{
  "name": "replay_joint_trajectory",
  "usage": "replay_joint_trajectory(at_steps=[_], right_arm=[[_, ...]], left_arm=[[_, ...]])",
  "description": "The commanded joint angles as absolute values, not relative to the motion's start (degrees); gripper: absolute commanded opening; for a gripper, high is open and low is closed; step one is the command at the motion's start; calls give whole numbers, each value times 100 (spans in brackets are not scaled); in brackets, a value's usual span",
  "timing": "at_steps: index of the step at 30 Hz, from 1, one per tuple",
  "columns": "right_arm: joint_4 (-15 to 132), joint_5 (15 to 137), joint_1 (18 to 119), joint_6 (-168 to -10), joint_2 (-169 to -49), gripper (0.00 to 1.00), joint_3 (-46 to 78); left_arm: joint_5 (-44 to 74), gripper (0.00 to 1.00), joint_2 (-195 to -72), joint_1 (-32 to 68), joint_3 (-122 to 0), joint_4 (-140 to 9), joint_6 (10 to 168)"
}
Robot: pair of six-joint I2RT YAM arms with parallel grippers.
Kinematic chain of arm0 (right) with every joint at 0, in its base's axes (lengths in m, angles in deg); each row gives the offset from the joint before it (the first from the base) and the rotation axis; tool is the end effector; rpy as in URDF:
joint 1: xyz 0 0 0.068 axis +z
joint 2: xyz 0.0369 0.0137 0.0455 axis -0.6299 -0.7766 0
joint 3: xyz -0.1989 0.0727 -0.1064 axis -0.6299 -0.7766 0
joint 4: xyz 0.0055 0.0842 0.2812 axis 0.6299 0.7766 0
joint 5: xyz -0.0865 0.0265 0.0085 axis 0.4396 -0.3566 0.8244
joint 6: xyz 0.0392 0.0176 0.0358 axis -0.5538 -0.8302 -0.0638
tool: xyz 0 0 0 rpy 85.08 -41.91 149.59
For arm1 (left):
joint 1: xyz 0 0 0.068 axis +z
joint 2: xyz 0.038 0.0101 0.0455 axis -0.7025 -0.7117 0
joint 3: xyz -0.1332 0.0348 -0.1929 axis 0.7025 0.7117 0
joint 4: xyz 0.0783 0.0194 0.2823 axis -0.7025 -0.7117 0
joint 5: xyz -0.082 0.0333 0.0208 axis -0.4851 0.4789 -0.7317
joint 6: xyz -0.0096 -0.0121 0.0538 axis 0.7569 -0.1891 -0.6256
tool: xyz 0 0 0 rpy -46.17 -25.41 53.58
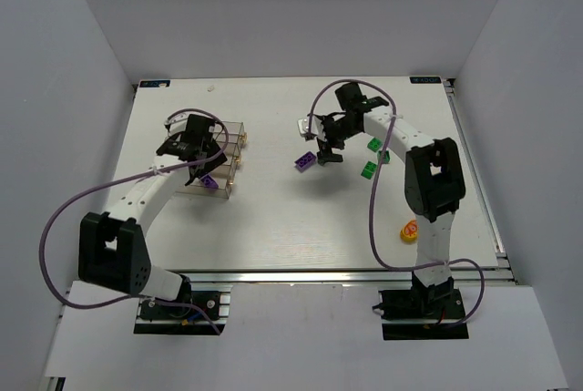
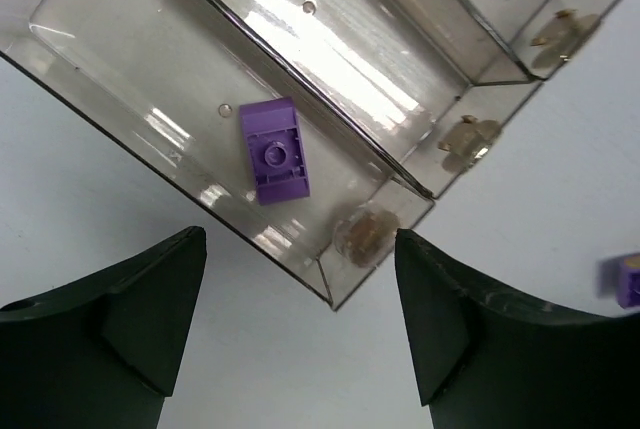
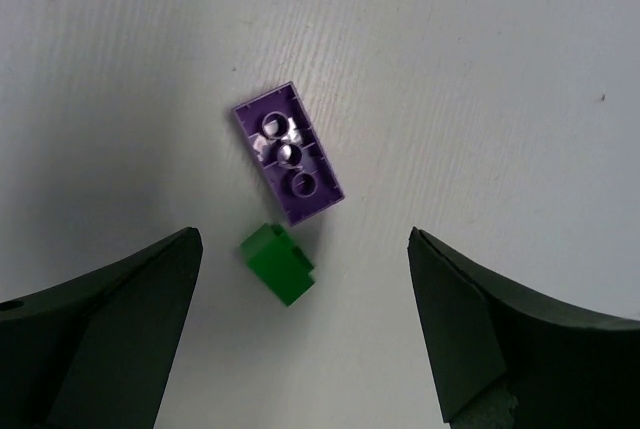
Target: Sort the legos into containers by color
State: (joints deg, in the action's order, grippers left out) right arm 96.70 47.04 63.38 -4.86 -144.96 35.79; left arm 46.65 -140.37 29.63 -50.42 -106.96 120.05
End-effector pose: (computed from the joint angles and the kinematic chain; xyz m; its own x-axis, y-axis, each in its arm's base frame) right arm 0.4064 0.2090 0.1781 0.4127 -0.6746 -0.6120 -0.9033 -0.2164 -0.3705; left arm 0.3189 -0.0697 0.2016 -0.6417 -0.4782 -0.5996 -0.5372 0.8382 -0.0936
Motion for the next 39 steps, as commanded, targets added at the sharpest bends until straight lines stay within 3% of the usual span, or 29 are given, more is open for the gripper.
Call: replay_joint_trajectory(at_steps=[1,10,16,19,20,23,27,30,39], right_arm=[[10615,4573,6427,1157,-15006,89,4449],[11407,4881,6726,1703,-16185,85,5718],[12084,5188,6866,2037,-16466,72,5859],[12110,5277,6884,1941,-16501,57,5824],[12128,5294,6875,1906,-16527,41,5850],[12181,5347,6893,1809,-16545,23,5964],[12286,4954,6971,1353,-16370,12,6254],[11560,4488,7225,-243,-15923,0,6325],[7763,4326,8657,-6314,-15376,0,5710]], left_arm=[[4494,86,-13351,2995,-5181,-10842,12070],[3993,86,-11409,2890,-4550,-11149,12403],[4089,87,-10486,2942,-4293,-11676,12685],[4159,87,-10266,2943,-4267,-11835,12729],[4159,87,-10239,2943,-4276,-11871,12738],[4168,87,-10160,2943,-4302,-11941,12756],[4212,87,-9984,2943,-4407,-11898,12712],[4169,87,-9668,2890,-4329,-11539,12581],[3791,87,-8956,2890,-4196,-10913,12176]])
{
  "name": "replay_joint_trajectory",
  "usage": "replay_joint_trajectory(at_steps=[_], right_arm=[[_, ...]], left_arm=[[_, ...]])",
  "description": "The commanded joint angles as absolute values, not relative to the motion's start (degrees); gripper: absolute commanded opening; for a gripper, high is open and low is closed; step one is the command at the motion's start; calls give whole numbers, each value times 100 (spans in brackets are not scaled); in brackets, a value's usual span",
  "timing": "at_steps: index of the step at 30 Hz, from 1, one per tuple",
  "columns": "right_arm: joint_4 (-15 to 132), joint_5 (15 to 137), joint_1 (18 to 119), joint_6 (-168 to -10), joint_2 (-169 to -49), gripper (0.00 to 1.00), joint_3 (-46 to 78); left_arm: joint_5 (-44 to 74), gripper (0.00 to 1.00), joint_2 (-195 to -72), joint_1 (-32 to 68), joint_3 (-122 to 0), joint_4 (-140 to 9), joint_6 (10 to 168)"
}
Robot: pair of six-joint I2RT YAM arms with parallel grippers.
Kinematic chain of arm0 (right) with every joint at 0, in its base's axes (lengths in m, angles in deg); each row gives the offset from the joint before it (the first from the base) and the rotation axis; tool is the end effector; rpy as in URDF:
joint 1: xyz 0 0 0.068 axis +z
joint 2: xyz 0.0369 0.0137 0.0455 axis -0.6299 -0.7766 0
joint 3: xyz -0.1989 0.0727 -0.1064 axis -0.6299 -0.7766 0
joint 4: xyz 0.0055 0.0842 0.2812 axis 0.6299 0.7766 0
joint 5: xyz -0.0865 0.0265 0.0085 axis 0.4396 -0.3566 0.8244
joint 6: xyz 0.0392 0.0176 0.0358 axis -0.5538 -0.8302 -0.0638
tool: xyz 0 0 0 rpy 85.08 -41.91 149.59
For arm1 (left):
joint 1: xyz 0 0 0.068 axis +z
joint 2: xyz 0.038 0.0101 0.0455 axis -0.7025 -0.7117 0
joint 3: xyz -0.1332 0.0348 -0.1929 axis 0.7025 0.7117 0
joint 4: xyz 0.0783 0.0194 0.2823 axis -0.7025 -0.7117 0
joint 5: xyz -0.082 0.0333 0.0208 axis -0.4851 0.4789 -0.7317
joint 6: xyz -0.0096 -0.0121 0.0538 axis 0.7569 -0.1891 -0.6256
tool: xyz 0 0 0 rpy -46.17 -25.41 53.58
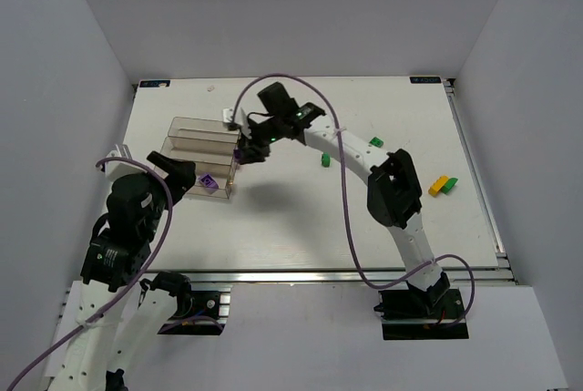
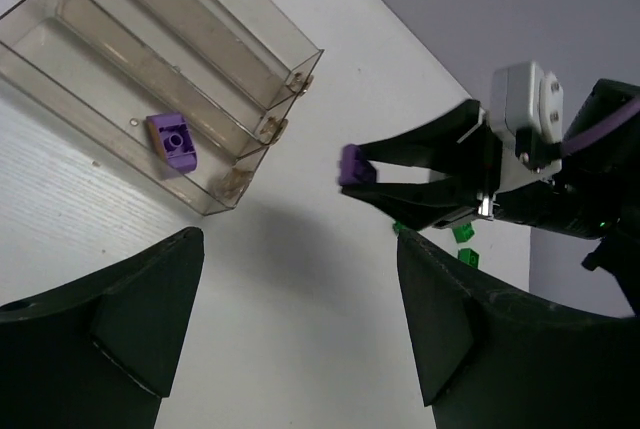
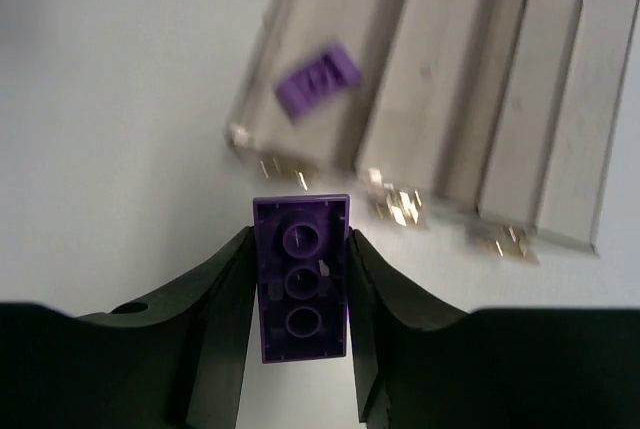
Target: Sort the legos into containers by color
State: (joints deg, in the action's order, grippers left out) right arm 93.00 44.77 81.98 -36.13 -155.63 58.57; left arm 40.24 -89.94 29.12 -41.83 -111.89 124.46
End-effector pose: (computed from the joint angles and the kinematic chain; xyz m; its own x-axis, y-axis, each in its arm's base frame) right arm 0.3626 0.3704 0.2339 0.2631 -0.5235 -0.8104 -0.9646 -0.1597 -0.2100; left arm 0.1643 -0.0340 0.3464 -0.2531 -0.6624 -0.7051 -0.2783 0.7479 -0.6027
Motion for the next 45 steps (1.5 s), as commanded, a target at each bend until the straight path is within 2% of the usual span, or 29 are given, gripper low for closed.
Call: replay_joint_trajectory(at_steps=[1,4,9,13,15,18,19,25,28,31,32,34,35,36,37,38,40,42,44,45], right_arm=[[7455,4441,8712,-6643,-15437,0,5666],[6426,4977,8966,-7532,-15587,0,5587],[5135,6038,9318,-7912,-15763,0,5245],[4789,6524,9450,-7842,-16088,0,5279],[4815,6604,9477,-7833,-16307,4,5419],[4912,6577,9477,-7754,-16536,20,5753],[4912,6569,9486,-7745,-16606,31,5788],[5000,6402,9433,-7710,-16493,56,5771],[5105,6305,9328,-7841,-16212,63,5771],[5184,6086,9135,-8060,-15852,65,5701],[5333,6007,9099,-8157,-15764,65,5701],[5666,5980,8785,-8500,-15483,57,5797],[5773,6049,8687,-8614,-15369,49,5780],[6165,6076,8451,-8694,-15002,36,5467],[6204,6120,8318,-8781,-14772,6,5177],[6274,6173,8021,-8791,-14561,0,4904],[6782,6103,7519,-8747,-14095,0,4350],[7683,5989,6815,-8598,-13910,0,4207],[8084,5840,6264,-8484,-13647,0,3971],[8111,5726,5903,-8449,-13497,10,3717]], left_arm=[[3712,87,-8964,2890,-4223,-10922,12141],[3606,87,-8876,2890,-4363,-11044,12070],[3535,87,-8771,2943,-4539,-11325,12123],[3465,87,-8727,2943,-4636,-11484,12167],[3430,87,-8718,2943,-4715,-11554,12167],[3369,87,-8709,2943,-4794,-11572,12176],[3334,87,-8709,2943,-4812,-11572,12167],[2983,87,-8797,2943,-4698,-11353,12176],[2632,85,-8893,2943,-4496,-11037,12202],[2132,81,-9103,2943,-4373,-10668,12193],[2042,79,-9174,2943,-4329,-10484,12167],[1805,73,-9445,2943,-4276,-10220,12123],[1517,60,-9595,2943,-4250,-10019,12071],[1357,53,-9762,2943,-4241,-9903,12044],[1199,46,-9964,2890,-4223,-9798,12035],[919,34,-10401,2811,-4197,-9536,12026],[566,25,-10834,2758,-4048,-9201,12052],[372,24,-11467,2644,-3960,-8726,12079],[415,29,-12167,2391,-4038,-8515,12053],[554,41,-12450,2276,-4256,-8514,12044]])
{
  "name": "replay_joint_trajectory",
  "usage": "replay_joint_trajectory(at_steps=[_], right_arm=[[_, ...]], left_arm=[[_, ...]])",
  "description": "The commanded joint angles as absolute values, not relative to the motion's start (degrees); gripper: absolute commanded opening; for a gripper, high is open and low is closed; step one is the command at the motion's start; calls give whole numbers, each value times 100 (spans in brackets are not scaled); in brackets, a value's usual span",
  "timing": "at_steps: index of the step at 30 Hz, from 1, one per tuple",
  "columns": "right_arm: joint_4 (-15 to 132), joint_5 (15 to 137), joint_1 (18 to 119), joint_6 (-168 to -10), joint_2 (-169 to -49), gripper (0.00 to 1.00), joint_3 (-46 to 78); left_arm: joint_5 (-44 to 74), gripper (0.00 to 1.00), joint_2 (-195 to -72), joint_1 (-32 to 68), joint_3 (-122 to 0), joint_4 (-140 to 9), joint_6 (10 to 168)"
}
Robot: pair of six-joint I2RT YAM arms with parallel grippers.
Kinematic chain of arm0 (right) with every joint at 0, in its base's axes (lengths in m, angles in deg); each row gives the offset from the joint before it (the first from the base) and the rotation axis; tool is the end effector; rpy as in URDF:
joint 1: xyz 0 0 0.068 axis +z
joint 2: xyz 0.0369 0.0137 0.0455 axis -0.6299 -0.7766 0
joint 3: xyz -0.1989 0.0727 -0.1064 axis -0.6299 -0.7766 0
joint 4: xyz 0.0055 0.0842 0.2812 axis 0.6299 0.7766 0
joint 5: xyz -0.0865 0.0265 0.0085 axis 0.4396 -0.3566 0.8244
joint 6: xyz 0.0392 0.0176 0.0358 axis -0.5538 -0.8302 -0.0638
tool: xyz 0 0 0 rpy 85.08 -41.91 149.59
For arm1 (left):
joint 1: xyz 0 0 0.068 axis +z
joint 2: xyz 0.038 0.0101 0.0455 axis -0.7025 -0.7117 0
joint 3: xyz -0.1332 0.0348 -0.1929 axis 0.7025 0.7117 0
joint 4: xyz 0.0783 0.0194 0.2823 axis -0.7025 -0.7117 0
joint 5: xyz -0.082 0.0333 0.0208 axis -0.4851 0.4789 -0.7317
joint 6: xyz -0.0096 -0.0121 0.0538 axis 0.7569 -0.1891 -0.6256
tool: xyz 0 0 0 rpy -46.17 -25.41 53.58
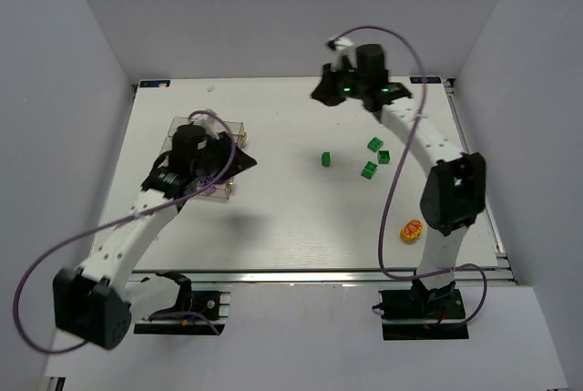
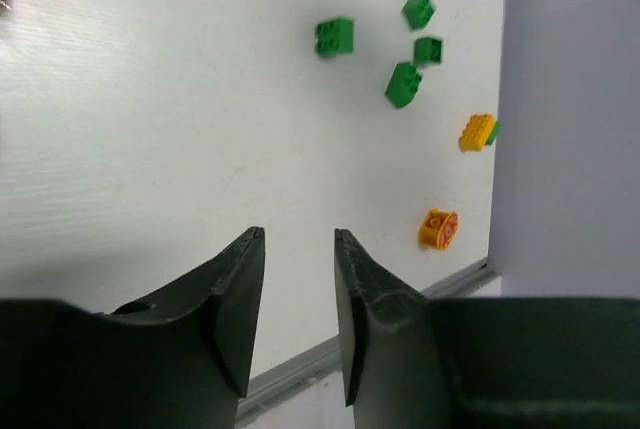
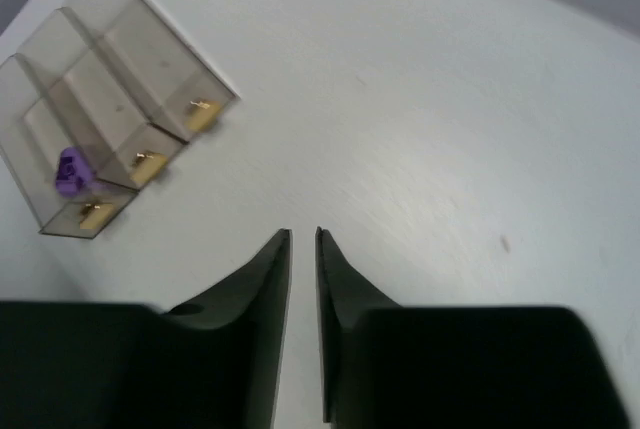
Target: Sort the legos into containers by color
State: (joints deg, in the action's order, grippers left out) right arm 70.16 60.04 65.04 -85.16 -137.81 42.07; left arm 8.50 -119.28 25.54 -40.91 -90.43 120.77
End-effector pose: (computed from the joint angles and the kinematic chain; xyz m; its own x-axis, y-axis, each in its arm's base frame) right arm 0.4284 0.2261 0.3092 -0.3495 -0.1194 -0.9293 -0.7212 0.6674 0.1855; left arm 0.2705 -0.1041 0.2689 -0.7209 -0.4588 -0.5195 0.0322 0.7265 -0.6864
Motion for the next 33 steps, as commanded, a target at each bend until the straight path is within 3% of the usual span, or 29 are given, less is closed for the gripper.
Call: replay_joint_trajectory(at_steps=[1,2,3,6,10,17,23,29,33], right_arm=[[8146,5507,5734,-8396,-13348,24,3288],[8216,5410,5393,-8256,-13129,39,3145],[8339,5313,5129,-8046,-13057,62,3065],[9007,5172,4566,-7668,-12916,81,3055],[9263,5118,4170,-7455,-12600,84,2828],[9166,4925,3659,-7253,-12072,84,2247],[9158,4750,3430,-7218,-11984,82,2062],[9131,4539,3263,-7148,-11896,81,1904],[9157,4337,3254,-6929,-11800,78,1764]], left_arm=[[625,46,-12740,2153,-4406,-8548,12018],[704,52,-13352,1873,-4590,-8592,11974],[905,64,-13680,1722,-5010,-8688,11974],[1432,74,-14995,1151,-5794,-9154,11912],[2179,81,-16362,632,-7390,-9873,11868],[3393,83,-18366,112,-9782,-10938,11429],[3781,83,-19386,-63,-10972,-11396,11306],[4177,72,-19511,-63,-10982,-11388,11253],[4203,55,-19563,-63,-11060,-11169,11148]])
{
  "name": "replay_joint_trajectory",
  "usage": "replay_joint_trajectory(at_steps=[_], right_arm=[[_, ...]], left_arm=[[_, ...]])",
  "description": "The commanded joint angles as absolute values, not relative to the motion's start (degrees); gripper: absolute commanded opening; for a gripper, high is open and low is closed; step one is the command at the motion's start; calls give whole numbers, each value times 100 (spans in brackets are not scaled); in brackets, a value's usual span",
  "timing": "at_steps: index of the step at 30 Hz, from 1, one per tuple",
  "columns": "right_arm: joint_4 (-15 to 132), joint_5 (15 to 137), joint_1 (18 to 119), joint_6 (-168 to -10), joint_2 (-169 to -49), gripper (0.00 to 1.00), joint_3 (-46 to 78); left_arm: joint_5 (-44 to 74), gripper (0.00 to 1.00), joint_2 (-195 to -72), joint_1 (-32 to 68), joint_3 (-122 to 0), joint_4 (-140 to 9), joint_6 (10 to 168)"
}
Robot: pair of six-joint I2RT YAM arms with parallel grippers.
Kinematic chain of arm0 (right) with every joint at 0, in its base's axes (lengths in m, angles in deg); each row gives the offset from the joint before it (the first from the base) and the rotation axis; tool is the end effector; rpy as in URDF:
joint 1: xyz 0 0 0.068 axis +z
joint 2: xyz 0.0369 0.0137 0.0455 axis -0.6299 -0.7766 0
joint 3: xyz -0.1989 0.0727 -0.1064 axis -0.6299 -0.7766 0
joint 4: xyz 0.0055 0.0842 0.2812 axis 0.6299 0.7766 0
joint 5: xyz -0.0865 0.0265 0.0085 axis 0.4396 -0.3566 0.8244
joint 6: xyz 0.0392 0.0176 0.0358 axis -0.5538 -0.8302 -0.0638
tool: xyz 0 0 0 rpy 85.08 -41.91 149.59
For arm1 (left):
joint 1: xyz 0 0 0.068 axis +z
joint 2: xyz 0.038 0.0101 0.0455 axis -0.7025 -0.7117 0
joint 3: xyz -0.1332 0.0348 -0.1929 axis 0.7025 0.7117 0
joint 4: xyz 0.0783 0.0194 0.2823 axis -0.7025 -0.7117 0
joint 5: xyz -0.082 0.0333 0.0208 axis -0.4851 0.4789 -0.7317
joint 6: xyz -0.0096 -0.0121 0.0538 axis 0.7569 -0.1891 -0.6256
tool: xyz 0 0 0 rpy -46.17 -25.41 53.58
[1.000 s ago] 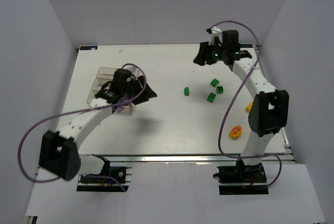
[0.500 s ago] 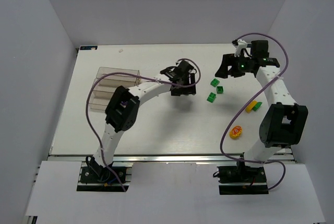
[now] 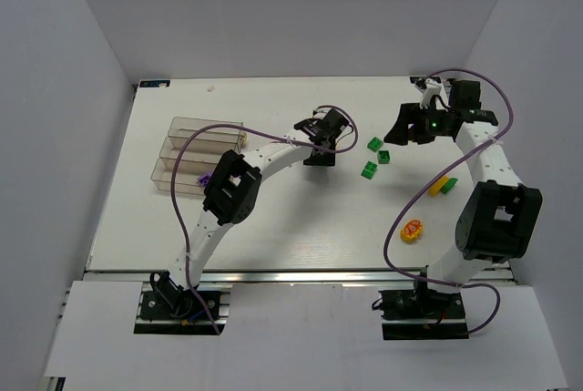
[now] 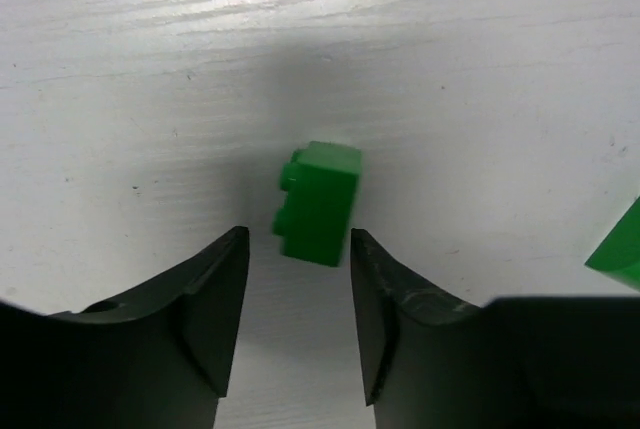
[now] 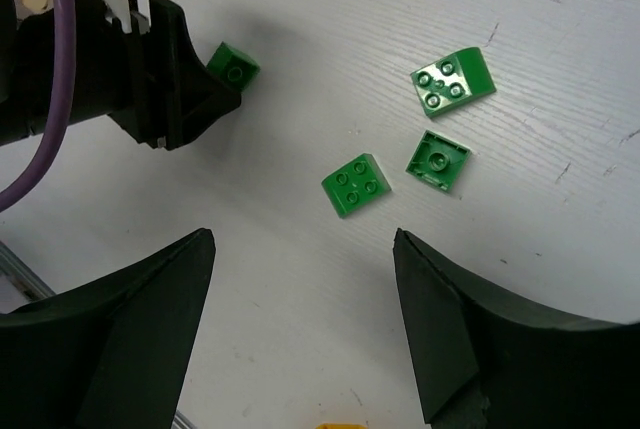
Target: Sort the legos into containers by color
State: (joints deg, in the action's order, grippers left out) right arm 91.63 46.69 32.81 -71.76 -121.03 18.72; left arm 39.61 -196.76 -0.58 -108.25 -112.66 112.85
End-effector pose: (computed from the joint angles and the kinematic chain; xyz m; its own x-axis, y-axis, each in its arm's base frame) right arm 0.3870 -0.0190 0.2493 -0.6747 -0.0735 -0.7345 -0.4393 0.8395 0.3196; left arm 0.3751 -0.3625 0.1291 -0.8629 0.0697 -0.5006 0.1104 0.9925 -0.0523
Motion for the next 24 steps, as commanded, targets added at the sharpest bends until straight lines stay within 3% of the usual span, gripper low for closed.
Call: replay_joint_trajectory(at_steps=[1,11,17,24], right_arm=[[9157,4310,3254,-6893,-11782,77,1720],[9271,4205,3280,-6357,-11430,72,1192],[9500,4037,3289,-5962,-11412,50,1139],[9632,3914,3342,-5873,-11492,46,1139]], left_arm=[[4186,53,-19581,-63,-11104,-11116,11130],[4203,19,-19705,-11,-11361,-11115,11077],[4431,7,-18723,156,-10719,-10825,11007],[4923,2,-16897,542,-9131,-10746,11041]])
